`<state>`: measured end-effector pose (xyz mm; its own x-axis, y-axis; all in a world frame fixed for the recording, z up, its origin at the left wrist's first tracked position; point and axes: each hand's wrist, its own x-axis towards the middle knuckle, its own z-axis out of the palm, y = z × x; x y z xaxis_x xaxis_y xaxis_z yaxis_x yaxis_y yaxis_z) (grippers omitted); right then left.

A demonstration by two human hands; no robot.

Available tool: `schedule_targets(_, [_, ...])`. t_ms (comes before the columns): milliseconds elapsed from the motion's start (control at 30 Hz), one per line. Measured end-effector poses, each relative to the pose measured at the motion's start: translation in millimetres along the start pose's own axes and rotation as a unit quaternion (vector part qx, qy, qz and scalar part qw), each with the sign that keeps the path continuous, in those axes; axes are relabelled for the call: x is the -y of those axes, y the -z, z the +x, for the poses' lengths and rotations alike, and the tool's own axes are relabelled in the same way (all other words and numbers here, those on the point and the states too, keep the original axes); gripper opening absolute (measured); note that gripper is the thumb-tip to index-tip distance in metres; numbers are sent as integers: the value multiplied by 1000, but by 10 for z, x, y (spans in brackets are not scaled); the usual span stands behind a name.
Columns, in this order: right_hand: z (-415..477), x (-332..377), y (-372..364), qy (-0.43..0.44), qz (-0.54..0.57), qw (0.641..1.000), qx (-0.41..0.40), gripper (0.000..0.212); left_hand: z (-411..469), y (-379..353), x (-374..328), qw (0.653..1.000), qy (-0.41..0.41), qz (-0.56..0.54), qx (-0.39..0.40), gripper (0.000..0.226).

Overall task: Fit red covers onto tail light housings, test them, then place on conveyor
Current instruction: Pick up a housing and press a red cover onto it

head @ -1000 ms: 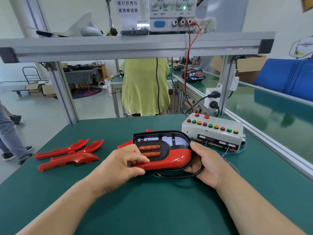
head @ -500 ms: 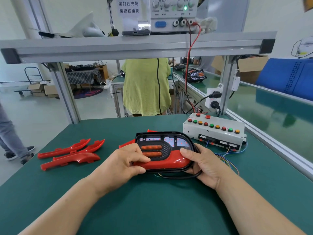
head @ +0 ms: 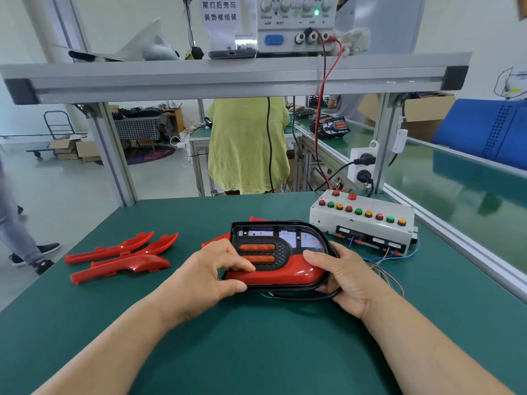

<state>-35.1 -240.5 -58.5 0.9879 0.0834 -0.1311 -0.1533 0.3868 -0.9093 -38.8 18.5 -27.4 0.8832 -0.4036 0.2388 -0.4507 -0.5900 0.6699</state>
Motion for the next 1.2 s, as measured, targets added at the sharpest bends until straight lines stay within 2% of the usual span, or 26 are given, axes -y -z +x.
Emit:
schedule_targets(267, [0,4,18,0,8,1000,13,61,13,-2,39,1000,14,-23,-11,31])
schedule_targets(367, [14,4,34,1,9,1000,9,60,18,22,24,999,30,-21,8,32])
schedule_targets(533, [39,2,87,-3,16,1000,13,59,63,239,96,991,121,-59,-13,35])
schedule_targets(633, [37,-2,85,-6,8,1000,17,61,46,249,113,967,201,-148,56,52])
schedule_targets(700, [24,5,78,-6,7,1000,18,62,46,231,122,956,220,-183,69,55])
schedule_targets(767, [7,15,64,-10,12,1000,22,61,50,234,124,962,207,-174,49,48])
schedule_targets(833, [-1,27,42,-16,21,999,24,54,50,238,127,983,157,-95,1,36])
schedule_targets(933, [4,47,30,-21,30,999,19,29,20,180,79,999,51,3,-13,30])
schedule_targets(1033, [16,53,44,-26,41,999,13,18,-9,118,26,1000,1,-10,2,30])
schedule_targets(1200, [37,45,66,-31,65,997,-2,20,-7,92,-28,1000,1,-29,-2,32])
